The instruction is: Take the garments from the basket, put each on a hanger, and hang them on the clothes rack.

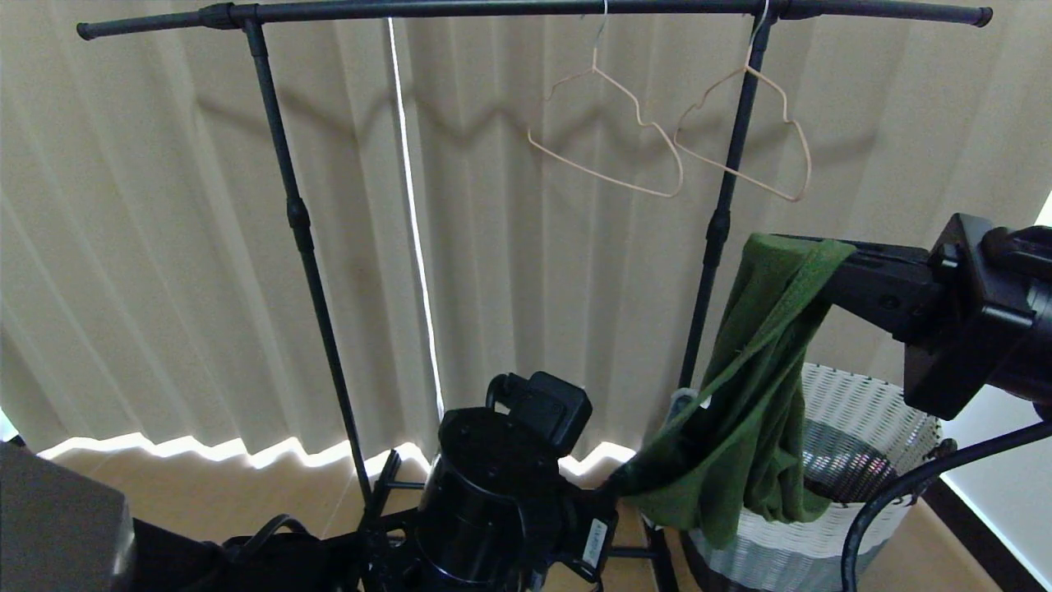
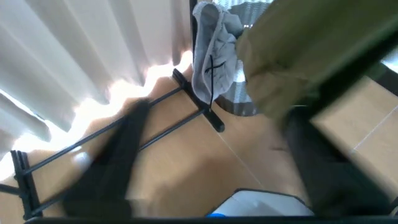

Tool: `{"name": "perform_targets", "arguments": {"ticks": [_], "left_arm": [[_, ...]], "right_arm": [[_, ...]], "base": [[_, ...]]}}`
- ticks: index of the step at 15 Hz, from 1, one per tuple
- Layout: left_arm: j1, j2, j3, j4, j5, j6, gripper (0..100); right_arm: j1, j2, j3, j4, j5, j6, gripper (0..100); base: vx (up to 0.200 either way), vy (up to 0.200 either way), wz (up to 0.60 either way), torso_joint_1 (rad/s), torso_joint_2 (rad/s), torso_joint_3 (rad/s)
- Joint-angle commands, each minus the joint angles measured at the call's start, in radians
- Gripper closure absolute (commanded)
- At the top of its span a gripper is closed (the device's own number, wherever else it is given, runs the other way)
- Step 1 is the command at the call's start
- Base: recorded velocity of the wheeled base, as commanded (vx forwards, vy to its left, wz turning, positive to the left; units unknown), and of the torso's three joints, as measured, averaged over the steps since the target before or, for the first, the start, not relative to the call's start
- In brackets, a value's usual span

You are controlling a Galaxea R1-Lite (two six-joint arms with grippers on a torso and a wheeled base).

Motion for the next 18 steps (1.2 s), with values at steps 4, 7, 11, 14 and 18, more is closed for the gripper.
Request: {"name": "perform_targets", "arguments": {"ticks": [4,7,11,14,18], "left_arm": [[0.062,-0.122,0.132,-0.088,0.005,0.105,100],[0.173,-0.279,0.129,-0.101,-0.001,0.177,100],[0.305,-0.463,-0.148,0.198,-0.001,0.180,100],[0.312,-0.464,-0.343,0.325,-0.001,0.229,100],[0.315,-0.412,-0.610,0.618,0.007,0.259,100]], "right_arm": [[0.000,-0.004,0.016,-0.001,-0.003,0.001,100],[-0.001,-0.001,0.027,-0.005,-0.004,0.004,100],[-0.030,-0.001,0.024,-0.009,-0.003,0.004,100],[-0.087,-0.001,-0.019,-0.010,-0.001,0.006,100],[-0.161,0.043,-0.075,-0.012,-0.003,0.006,100]], "base": [[0.000,0.000,0.00,0.000,0.00,0.000],[0.000,0.000,0.00,0.000,0.00,0.000],[0.000,0.000,0.00,0.000,0.00,0.000],[0.000,0.000,0.00,0.000,0.00,0.000],[0.000,0.000,0.00,0.000,0.00,0.000]]}}
